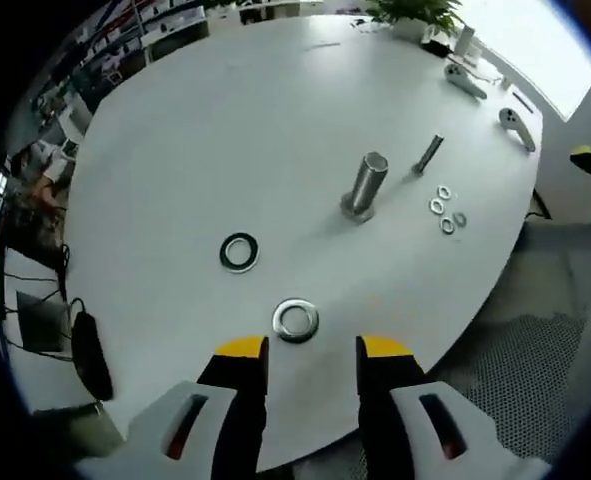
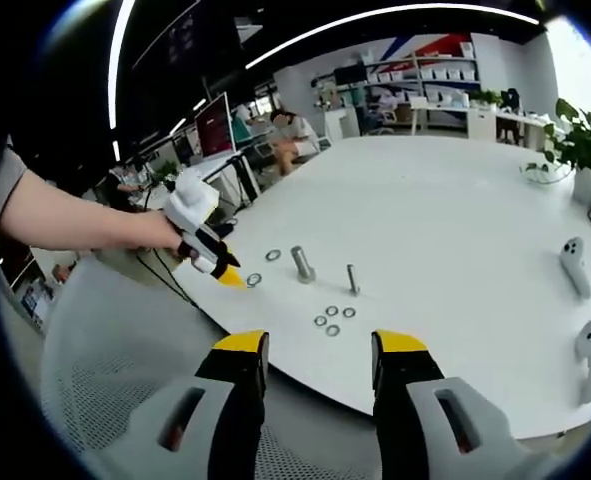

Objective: Place the washer onto the threaded stud by aligning its center hole with the stud, sliding it down to the base, and recovering from edge contact or off-axis alignment until the washer reaches the visible bottom stop.

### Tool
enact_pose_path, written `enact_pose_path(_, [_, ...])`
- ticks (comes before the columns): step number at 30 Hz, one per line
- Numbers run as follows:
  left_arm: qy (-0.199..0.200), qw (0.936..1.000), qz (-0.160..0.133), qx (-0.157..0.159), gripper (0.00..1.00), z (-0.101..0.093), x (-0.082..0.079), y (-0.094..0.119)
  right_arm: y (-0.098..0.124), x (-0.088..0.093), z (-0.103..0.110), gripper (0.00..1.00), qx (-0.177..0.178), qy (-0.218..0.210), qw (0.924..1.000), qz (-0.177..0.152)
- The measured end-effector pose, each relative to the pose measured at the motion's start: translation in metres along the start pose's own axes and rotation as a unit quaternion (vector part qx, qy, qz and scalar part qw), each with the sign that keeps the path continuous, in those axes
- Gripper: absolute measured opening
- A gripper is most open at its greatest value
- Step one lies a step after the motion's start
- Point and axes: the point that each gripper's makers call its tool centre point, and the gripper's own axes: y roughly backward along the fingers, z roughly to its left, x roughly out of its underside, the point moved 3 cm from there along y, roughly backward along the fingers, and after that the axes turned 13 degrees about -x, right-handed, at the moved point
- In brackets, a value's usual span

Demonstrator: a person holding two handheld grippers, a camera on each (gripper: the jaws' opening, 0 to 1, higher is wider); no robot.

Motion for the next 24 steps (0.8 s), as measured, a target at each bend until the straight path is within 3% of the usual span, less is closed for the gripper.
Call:
enact_pose_path(6, [-0.035, 0.9989, 0.03, -0.008, 0.33, -0.002, -0.002, -0.017, 0.0, 0.0, 0.0, 0.43, -0.002, 0.0, 1.0, -0.001])
enact_pose_path(12, [-0.034, 0.9979, 0.055, -0.007, 0.35, -0.005, -0.006, -0.026, 0.001, 0.0, 0.0, 0.43, -0.002, -0.001, 1.0, -0.004])
enact_pose_path(21, [-0.026, 0.9979, 0.058, -0.006, 0.34, -0.004, -0.008, -0.026, 0.001, -0.003, 0.001, 0.41, -0.006, 0.0, 0.9999, -0.009])
enact_pose_path(24, [-0.045, 0.9973, 0.058, -0.001, 0.32, -0.002, -0.007, -0.026, 0.002, -0.004, -0.001, 0.41, -0.002, -0.005, 0.9999, -0.015])
